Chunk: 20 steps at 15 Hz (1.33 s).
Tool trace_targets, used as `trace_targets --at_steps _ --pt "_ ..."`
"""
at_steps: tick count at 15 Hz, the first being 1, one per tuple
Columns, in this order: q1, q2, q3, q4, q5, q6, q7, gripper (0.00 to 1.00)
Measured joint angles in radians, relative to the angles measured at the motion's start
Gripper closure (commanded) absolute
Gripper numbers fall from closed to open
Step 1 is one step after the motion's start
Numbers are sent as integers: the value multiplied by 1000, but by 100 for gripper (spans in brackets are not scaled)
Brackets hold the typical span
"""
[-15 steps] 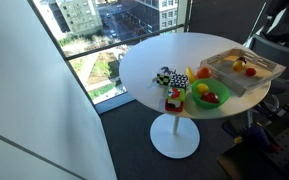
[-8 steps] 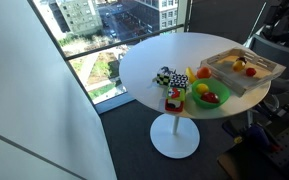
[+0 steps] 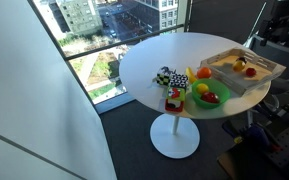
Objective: Put the apple in the green bowl
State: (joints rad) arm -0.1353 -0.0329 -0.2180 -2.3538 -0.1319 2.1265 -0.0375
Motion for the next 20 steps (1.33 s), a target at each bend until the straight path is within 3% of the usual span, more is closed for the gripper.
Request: trace_targets --at_steps 11,20 --pt "-23 88 1 -28 0 200 20 0" --pt "-21 196 4 11 0 277 98 0"
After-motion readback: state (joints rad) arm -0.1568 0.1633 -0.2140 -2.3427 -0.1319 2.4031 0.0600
